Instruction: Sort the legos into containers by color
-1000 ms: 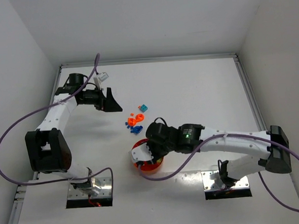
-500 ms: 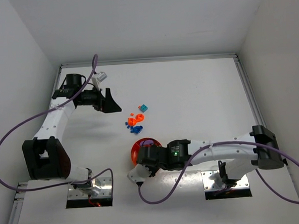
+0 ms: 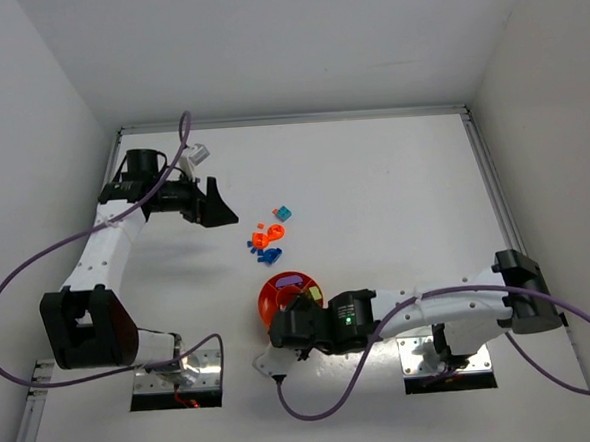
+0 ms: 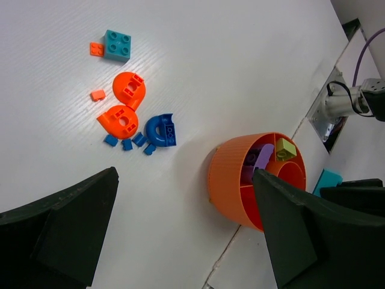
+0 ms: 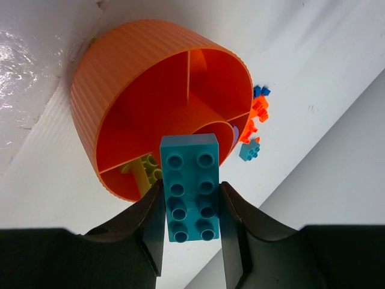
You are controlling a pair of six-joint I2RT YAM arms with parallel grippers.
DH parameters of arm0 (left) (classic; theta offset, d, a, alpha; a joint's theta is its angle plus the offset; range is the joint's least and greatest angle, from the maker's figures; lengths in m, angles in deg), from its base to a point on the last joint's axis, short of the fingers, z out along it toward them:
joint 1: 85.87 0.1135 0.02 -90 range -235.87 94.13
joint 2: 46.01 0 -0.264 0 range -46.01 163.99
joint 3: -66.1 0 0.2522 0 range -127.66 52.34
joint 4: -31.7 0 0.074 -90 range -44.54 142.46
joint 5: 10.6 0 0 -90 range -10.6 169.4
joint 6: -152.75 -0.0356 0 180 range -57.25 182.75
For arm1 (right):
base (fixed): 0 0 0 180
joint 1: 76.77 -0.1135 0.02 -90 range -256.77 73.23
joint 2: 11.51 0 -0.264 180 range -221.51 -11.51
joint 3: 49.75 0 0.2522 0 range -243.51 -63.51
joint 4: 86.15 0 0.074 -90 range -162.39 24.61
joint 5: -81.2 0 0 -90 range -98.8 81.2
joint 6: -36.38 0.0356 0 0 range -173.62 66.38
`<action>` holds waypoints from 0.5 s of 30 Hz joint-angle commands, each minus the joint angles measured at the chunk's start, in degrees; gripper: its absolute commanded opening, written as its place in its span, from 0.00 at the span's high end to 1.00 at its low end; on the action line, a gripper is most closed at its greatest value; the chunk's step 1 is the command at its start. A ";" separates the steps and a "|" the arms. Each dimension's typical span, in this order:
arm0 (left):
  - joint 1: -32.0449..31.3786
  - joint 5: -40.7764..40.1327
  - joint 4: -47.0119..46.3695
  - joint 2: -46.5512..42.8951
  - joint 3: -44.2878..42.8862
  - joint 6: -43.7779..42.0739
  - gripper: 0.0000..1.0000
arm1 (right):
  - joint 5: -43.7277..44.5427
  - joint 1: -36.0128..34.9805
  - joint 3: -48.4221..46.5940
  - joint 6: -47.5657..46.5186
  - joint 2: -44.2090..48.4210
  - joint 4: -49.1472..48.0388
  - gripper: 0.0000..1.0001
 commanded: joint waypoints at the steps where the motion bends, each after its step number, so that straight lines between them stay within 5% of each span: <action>1: 0.85 0.13 -0.93 -2.89 0.21 0.14 0.00 | 2.20 -1.56 -2.38 -0.15 0.49 0.86 1.00; 9: 0.85 -0.39 -0.93 -3.95 0.74 0.14 0.00 | 2.72 -2.79 0.96 -1.29 1.11 0.87 0.93; 15: 0.85 -0.39 -1.54 -3.95 0.74 0.67 0.00 | 2.72 -2.79 0.96 -1.29 1.11 0.87 0.67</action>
